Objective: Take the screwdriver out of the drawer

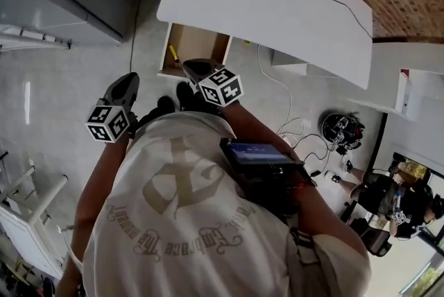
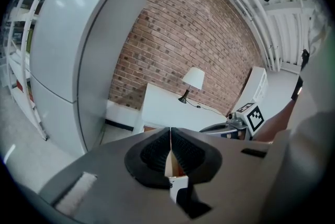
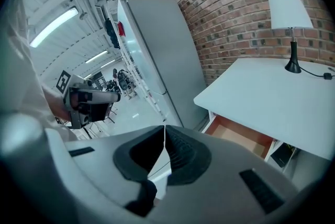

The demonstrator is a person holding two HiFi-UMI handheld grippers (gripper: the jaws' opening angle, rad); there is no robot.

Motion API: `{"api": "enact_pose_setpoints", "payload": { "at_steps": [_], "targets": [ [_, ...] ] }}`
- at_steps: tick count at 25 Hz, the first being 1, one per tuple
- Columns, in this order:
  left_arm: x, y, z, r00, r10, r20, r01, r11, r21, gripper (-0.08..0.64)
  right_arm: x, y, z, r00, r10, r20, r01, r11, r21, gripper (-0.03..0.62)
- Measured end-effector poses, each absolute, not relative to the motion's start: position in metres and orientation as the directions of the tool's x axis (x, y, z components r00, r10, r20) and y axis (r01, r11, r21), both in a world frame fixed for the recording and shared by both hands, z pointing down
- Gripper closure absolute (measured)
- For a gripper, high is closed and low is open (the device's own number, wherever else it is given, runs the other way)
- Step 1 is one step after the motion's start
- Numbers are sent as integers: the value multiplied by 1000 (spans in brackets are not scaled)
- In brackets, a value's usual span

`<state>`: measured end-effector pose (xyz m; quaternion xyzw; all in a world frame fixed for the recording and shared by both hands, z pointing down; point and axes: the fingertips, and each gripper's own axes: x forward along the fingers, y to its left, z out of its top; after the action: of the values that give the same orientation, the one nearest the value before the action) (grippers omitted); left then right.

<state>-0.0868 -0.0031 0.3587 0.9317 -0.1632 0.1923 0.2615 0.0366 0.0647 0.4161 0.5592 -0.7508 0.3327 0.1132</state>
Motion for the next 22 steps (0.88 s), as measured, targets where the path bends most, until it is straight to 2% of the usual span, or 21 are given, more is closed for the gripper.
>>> {"api": "enact_pose_setpoints", "payload": {
  "at_steps": [15,22],
  "targets": [
    [-25,18,392,845,-224,485,-458,-770,444,549,83,75,478,-418,-668,616,-892,173,-418,584],
    [-44,13,407,818,-229,527,-495,-746,444,548,82,58,505,-411,-635,655,-895,144,-422,583]
  ]
}}
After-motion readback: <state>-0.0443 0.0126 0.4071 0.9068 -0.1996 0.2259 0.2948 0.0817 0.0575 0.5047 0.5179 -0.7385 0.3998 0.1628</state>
